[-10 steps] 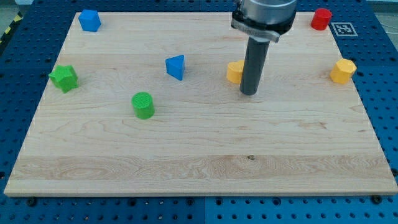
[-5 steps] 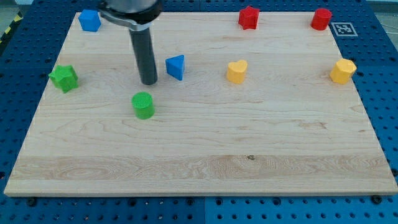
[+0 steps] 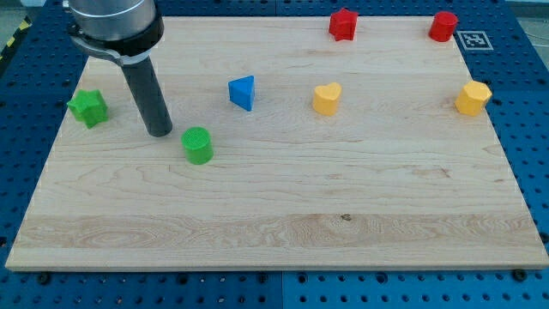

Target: Move the green circle to the left side of the blue triangle

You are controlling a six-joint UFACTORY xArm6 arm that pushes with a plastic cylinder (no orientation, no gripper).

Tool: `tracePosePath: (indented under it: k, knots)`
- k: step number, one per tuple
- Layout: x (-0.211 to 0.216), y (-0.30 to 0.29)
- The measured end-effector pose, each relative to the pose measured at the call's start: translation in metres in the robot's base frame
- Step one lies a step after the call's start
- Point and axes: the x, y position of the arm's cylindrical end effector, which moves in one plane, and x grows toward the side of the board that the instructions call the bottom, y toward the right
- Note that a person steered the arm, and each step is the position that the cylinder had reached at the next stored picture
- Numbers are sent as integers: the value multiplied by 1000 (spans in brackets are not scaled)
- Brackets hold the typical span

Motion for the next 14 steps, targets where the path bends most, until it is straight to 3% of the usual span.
tracePosePath:
  k: [10, 14]
  knots:
    - [41, 69]
    - [59, 63]
